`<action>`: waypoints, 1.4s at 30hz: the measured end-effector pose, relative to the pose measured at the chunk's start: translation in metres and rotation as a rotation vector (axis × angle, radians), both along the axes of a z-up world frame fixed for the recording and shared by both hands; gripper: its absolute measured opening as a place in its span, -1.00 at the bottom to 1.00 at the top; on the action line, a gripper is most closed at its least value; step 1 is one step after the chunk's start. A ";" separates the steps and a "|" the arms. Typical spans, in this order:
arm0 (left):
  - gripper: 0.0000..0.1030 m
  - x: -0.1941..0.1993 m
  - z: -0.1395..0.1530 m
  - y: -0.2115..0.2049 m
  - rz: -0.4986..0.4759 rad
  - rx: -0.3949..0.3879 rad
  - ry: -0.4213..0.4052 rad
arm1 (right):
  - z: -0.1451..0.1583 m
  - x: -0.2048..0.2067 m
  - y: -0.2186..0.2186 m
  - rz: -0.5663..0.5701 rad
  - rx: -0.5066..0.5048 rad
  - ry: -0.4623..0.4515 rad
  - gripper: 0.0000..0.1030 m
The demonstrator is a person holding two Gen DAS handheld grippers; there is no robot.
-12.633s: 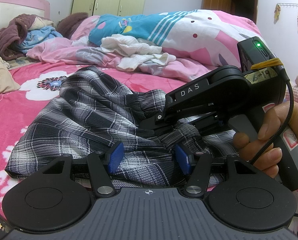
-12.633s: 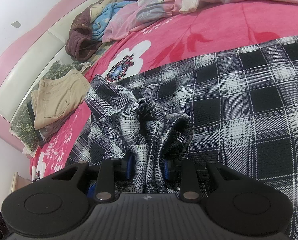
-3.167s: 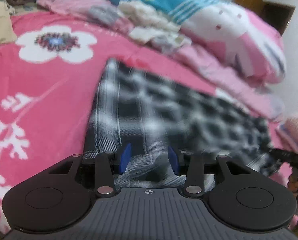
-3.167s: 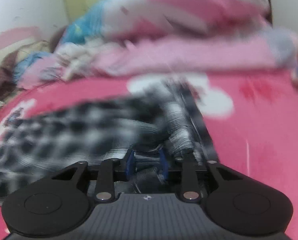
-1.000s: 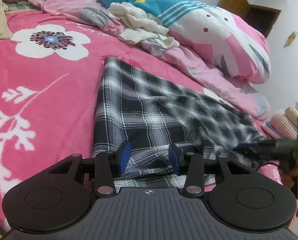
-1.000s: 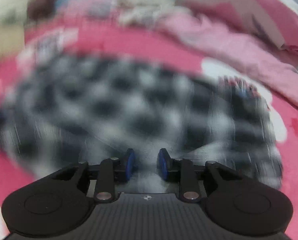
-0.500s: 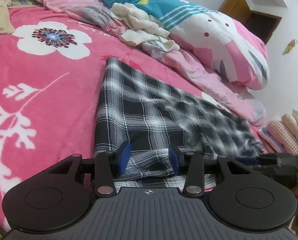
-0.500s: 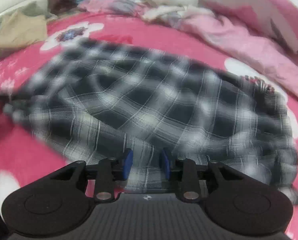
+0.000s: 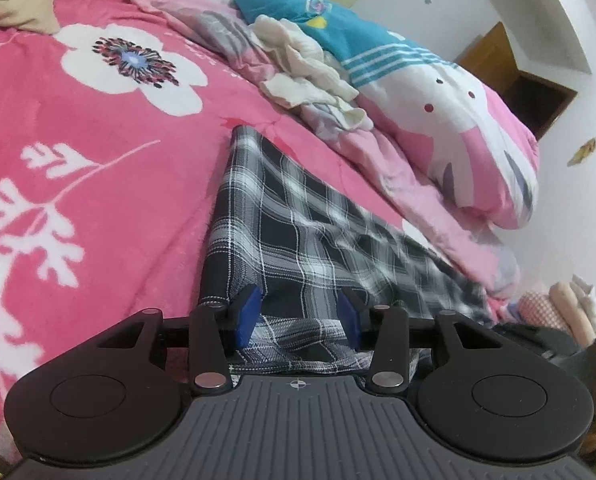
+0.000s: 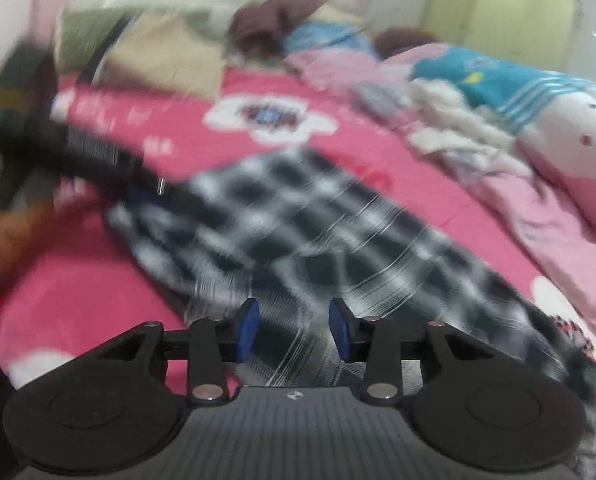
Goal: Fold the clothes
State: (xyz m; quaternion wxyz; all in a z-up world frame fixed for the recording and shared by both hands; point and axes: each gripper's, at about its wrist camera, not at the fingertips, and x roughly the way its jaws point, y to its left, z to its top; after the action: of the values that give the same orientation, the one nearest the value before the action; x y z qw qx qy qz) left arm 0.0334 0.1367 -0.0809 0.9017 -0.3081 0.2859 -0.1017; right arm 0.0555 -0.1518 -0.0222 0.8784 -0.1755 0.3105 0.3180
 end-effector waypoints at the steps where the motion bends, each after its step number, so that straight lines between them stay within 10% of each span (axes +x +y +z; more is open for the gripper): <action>1: -0.18 0.000 0.000 0.000 0.001 -0.001 0.001 | -0.001 -0.001 0.004 0.020 -0.005 -0.009 -0.91; 16: -0.18 -0.001 -0.001 -0.001 0.005 0.013 -0.002 | -0.005 -0.025 0.007 0.118 -0.062 -0.002 -0.99; 35: -0.17 -0.005 0.005 0.010 0.042 -0.005 -0.005 | -0.009 0.002 0.086 0.264 -0.048 -0.035 -0.43; 42: -0.16 -0.009 0.008 0.022 0.086 -0.032 -0.009 | -0.025 -0.002 0.099 0.296 -0.076 0.024 -0.99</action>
State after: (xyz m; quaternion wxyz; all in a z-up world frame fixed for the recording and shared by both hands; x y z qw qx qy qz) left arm 0.0242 0.1584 -0.0728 0.9013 -0.3341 0.2668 -0.0691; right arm 0.0532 -0.0524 -0.0469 0.8108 -0.2489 0.3034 0.4342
